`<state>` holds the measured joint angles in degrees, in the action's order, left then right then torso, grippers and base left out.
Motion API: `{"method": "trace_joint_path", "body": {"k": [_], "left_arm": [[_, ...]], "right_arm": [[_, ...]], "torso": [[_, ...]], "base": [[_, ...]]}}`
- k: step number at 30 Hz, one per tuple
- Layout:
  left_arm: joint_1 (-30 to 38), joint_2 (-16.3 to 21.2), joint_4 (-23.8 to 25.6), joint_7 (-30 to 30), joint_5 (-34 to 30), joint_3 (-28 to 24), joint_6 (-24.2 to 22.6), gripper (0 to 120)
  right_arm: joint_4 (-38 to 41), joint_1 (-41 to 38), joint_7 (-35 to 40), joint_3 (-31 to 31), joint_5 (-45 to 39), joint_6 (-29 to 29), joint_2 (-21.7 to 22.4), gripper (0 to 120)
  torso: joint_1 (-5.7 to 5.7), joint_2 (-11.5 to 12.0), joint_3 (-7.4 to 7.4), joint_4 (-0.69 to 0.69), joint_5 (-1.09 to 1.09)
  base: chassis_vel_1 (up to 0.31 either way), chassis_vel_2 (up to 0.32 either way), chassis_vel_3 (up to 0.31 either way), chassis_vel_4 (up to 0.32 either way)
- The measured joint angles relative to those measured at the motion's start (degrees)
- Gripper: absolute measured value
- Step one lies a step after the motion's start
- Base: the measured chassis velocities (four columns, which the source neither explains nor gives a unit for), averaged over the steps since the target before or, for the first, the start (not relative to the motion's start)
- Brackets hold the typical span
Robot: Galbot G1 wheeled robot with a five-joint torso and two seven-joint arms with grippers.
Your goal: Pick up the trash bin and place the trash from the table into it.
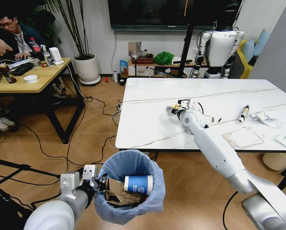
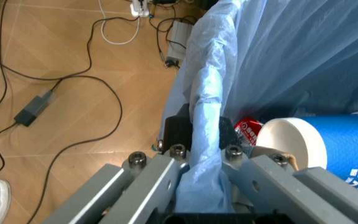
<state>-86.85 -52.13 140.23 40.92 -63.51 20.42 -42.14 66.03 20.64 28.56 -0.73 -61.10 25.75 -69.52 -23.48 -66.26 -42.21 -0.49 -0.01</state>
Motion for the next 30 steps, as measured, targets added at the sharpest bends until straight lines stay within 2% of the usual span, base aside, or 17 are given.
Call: {"method": "trace_joint_path", "body": {"k": [4,5,8,9,13,15,17,19,21,22,25,27,30], "left_arm": [[0.1,-0.1,0.0,-0.1,0.1,-0.1,0.0,0],[0.1,-0.1,0.0,-0.1,0.1,-0.1,0.0,0],[0.2,-0.1,0.0,-0.3,0.2,0.0,0.0,0],[0.2,-0.1,0.0,-0.3,0.2,0.0,0.0,0],[0.2,-0.1,0.0,-0.5,0.3,0.2,0.0,0],[0.2,-0.1,0.0,-0.6,0.4,0.2,0.0,0],[0.2,-0.2,0.0,-0.8,0.6,0.2,0.0,0],[0.2,-0.2,0.0,-0.8,0.6,0.2,0.0,0],[0.3,-0.2,0.0,-1.0,0.7,0.2,0.0,0],[0.3,-0.2,0.0,-1.0,0.7,0.2,0.0,0],[0.3,-0.2,0.0,-1.1,0.8,0.2,0.0,0],[0.3,-0.2,0.0,-1.1,0.8,0.1,0.0,0],[0.3,-0.2,0.0,-1.1,0.9,-0.2,0.0,0]], "right_arm": [[-1.7,-0.3,0.3,0.1,0.9,0.0,-0.1,79],[-1.7,-0.3,0.3,0.1,0.9,0.0,-0.1,79],[-2.7,-0.3,0.3,0.2,1.3,-0.3,-0.5,66],[-2.7,-0.3,0.3,0.2,1.3,-0.3,-0.5,66],[-3.1,-0.6,0.7,0.1,1.5,-0.9,-0.8,44],[-3.0,-0.6,0.9,0.0,1.6,-1.0,-0.9,41],[-2.6,-0.5,1.3,-0.2,2.0,-1.4,-0.9,29],[-2.4,-0.4,1.3,-0.2,2.1,-1.5,-0.8,27],[-1.8,-0.1,1.6,-0.3,2.1,-1.6,-0.7,16],[-1.8,-0.1,1.6,-0.3,2.1,-1.6,-0.7,16],[-0.6,0.6,2.1,-0.2,2.3,-1.7,-0.3,1],[0.3,0.9,2.3,-0.1,2.3,-1.7,0.1,0],[6.2,2.7,2.9,0.8,2.0,-1.7,2.7,0]], "torso": [[0.00,0.0,0.00,-0.01,0.00],[0.00,0.0,0.00,-0.01,0.00],[0.00,0.0,0.00,-0.01,0.00],[0.00,0.0,0.00,-0.01,0.00],[0.00,0.0,0.00,0.00,0.00],[0.00,0.0,0.00,-0.01,0.00],[0.00,0.0,0.00,0.00,0.00],[0.00,0.0,0.00,0.00,0.00],[0.00,0.0,0.00,0.00,0.01],[0.00,0.0,0.00,0.00,0.01],[0.00,0.0,0.00,0.00,0.01],[0.00,0.0,0.00,0.00,0.01],[0.00,0.0,0.00,0.00,0.02]], "base": [[0.000,0.000,0.000,0.000],[0.000,0.000,0.000,0.000],[0.000,0.000,0.000,0.000],[0.000,0.000,0.000,0.000],[0.000,0.000,0.000,0.000],[0.000,0.000,0.000,0.000],[0.000,0.000,0.000,0.000],[0.000,0.000,0.000,0.000],[0.000,0.000,0.000,0.000],[0.000,0.000,0.000,0.000],[0.000,0.000,0.000,0.000],[0.000,0.000,0.000,0.000],[0.000,0.000,0.000,0.000]]}}
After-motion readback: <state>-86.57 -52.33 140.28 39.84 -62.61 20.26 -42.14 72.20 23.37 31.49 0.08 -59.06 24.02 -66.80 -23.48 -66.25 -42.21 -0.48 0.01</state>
